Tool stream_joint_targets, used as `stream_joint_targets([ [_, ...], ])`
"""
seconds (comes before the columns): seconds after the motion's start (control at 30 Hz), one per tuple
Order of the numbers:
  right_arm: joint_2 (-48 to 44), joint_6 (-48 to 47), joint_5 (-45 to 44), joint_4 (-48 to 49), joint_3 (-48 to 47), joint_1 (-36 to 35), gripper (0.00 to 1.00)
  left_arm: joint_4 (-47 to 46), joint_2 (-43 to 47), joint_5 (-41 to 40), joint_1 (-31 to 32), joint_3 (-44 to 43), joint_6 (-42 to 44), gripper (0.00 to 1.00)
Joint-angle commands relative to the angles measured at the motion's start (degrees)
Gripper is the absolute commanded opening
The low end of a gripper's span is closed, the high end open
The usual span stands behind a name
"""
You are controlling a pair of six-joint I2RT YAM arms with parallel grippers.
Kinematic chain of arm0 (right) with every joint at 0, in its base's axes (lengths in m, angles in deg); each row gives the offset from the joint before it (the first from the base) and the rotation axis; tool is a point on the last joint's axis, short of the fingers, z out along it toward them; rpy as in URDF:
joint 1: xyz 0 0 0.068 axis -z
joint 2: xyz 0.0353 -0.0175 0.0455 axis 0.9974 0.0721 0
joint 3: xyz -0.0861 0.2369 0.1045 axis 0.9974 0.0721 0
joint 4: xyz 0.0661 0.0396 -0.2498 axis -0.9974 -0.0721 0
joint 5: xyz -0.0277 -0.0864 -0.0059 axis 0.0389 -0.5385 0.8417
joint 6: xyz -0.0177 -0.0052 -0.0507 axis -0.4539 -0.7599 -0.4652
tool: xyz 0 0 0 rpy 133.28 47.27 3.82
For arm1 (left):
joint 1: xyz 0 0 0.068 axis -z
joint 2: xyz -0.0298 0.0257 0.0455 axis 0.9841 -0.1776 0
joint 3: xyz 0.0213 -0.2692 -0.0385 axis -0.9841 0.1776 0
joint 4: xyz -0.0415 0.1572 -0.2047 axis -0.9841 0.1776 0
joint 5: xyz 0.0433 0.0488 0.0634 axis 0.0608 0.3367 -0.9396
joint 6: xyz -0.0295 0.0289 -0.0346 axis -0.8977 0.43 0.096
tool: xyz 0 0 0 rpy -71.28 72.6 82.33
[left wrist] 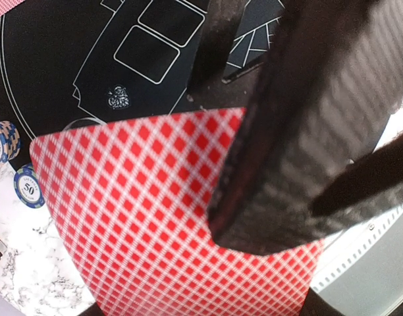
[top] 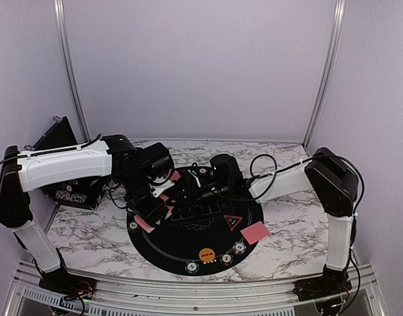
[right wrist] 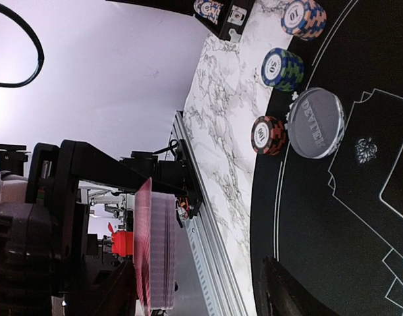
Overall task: Distribute texas hold em gaming equipment
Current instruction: Pick up the poker card from the face-down deck piles.
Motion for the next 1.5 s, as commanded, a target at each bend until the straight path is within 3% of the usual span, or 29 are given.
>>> stream_joint_targets([
  [0.0,-3.58,0.64,-0.79,1.23,0.15,0.51,0.61,0.82,0.42,1.25,0.72,-1.23,1.41,0.58],
  [0.33,-5.67,1.41,-0.81,1.79,1.71,1.18,0.57,0.82,0.2,1.06,0.69,-1.23,1.37,0.58],
  [0.87,-8.23,5.35,0.92,5.82,5.08,0.9,0.31,0.73,-0.13,0.88,0.64,-1.58,1.37,0.58],
  [1.47,-6.2,8.85,2.02,10.15,5.99,-0.84,0.18,0.75,0.08,0.93,0.64,-1.32,1.34,0.58],
])
